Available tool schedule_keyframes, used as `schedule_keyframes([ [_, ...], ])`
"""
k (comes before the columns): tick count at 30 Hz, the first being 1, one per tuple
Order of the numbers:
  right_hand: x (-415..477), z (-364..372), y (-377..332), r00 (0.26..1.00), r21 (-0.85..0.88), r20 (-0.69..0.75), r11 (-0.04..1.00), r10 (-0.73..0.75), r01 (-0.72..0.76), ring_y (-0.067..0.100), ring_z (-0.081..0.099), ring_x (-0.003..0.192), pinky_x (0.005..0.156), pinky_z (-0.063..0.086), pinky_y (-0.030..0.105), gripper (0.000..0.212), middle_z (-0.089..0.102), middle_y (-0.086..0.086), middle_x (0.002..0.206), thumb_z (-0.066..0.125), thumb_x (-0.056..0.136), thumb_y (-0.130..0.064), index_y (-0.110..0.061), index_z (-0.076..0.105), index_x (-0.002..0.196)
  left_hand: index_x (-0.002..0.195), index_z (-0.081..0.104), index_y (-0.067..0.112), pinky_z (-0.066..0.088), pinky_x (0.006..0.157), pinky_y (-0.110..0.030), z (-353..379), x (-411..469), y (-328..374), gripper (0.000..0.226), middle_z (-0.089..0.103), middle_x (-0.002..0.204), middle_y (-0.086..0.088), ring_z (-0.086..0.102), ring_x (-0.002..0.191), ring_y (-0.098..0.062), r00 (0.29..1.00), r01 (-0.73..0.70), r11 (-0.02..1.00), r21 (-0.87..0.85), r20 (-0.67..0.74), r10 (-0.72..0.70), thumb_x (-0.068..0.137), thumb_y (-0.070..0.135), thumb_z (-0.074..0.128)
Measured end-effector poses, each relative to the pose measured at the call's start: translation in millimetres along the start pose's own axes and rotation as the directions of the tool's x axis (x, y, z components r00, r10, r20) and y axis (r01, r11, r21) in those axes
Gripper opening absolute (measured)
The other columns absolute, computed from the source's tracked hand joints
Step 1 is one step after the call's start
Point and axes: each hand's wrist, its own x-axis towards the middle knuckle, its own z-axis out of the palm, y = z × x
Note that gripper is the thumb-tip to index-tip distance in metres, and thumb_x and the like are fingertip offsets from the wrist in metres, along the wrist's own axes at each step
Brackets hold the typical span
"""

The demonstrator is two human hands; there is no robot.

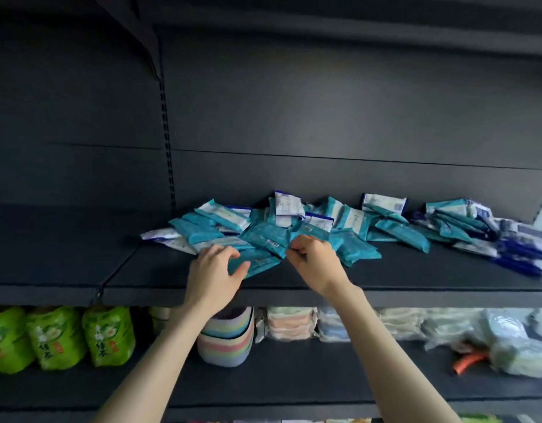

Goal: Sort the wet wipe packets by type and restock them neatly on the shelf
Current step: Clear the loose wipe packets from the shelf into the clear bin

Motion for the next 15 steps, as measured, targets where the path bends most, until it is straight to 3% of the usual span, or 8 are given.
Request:
schedule_keyframes([
  [3, 35.2, 13.8, 7.9, 1.0, -0.01, 0.011, 1.0, 0.022, -0.022, 0.029, 0.048, 0.121, 0.091, 0.041, 0.034, 0.04, 0.055, 0.01, 0.129, 0.055, 0.095, -0.03, -0.008, 0.054, 0.128, 0.129, 0.051, 0.02, 0.031, 0.098, -0.036, 7.7, 32.3, -9.5, 0.073, 0.05, 0.13, 0.0, 0.041, 0.123, -0.022, 0.991, 0.025, 0.97, 0.243, 0.119, -0.055, 0.082, 0.075, 0.04],
  [6, 68.8, 26.7, 14.6, 0.996, -0.015, 0.075, 0.999, 0.038, -0.037, 0.027, 0.033, 0.133, 0.103, 0.033, 0.036, 0.054, 0.047, 0.008, 0.141, 0.053, 0.095, -0.039, -0.01, 0.041, 0.14, 0.141, 0.037, 0.021, 0.024, 0.101, -0.039, 11.5, 57.5, -14.8, 0.099, 0.039, 0.144, -0.001, 0.033, 0.13, -0.025, 0.968, 0.024, 0.898, 0.44, 0.215, -0.131, 0.07, 0.089, 0.028],
  [8, 85.3, 34.0, 20.1, 0.988, -0.053, 0.133, 0.996, 0.082, -0.076, 0.029, 0.032, 0.134, 0.107, 0.031, 0.04, 0.063, 0.046, 0.01, 0.142, 0.05, 0.094, -0.047, -0.011, 0.035, 0.143, 0.145, 0.032, 0.024, 0.023, 0.104, -0.039, 14.9, 66.0, -18.4, 0.104, 0.033, 0.149, 0.0, 0.028, 0.134, -0.025, 0.943, 0.021, 0.9, 0.436, 0.289, -0.162, 0.065, 0.092, 0.027],
  [10, 96.2, 41.9, 25.7, 0.982, -0.199, 0.152, 0.977, 0.111, -0.08, 0.033, 0.033, 0.131, 0.107, 0.028, 0.041, 0.066, 0.049, 0.011, 0.138, 0.047, 0.093, -0.054, -0.01, 0.036, 0.141, 0.146, 0.032, 0.027, 0.023, 0.105, -0.039, 18.6, 70.7, -22.9, 0.105, 0.032, 0.151, 0.002, 0.026, 0.135, -0.024, 0.931, 0.025, 0.911, 0.412, 0.322, -0.171, 0.063, 0.092, 0.027],
  [12, 100.3, 49.1, 30.0, 0.983, -0.305, 0.142, 0.95, 0.114, -0.066, 0.033, 0.032, 0.13, 0.106, 0.023, 0.041, 0.068, 0.047, 0.01, 0.138, 0.047, 0.091, -0.058, -0.011, 0.039, 0.138, 0.143, 0.038, 0.028, 0.027, 0.103, -0.037, 23.0, 69.8, -26.1, 0.107, 0.038, 0.145, 0.004, 0.032, 0.13, -0.022, 0.945, 0.017, 0.912, 0.41, 0.291, -0.149, 0.06, 0.094, 0.02],
  [15, 104.6, 52.7, 31.5, 0.985, -0.255, 0.127, 0.964, 0.115, -0.08, 0.033, 0.032, 0.13, 0.106, 0.021, 0.04, 0.071, 0.048, 0.009, 0.136, 0.057, 0.086, -0.058, -0.013, 0.042, 0.138, 0.131, 0.054, 0.029, 0.033, 0.095, -0.033, 26.2, 65.7, -23.9, 0.128, 0.046, 0.126, 0.007, 0.04, 0.118, -0.018, 0.975, 0.025, 0.929, 0.37, 0.196, -0.104, 0.042, 0.1, -0.006],
])
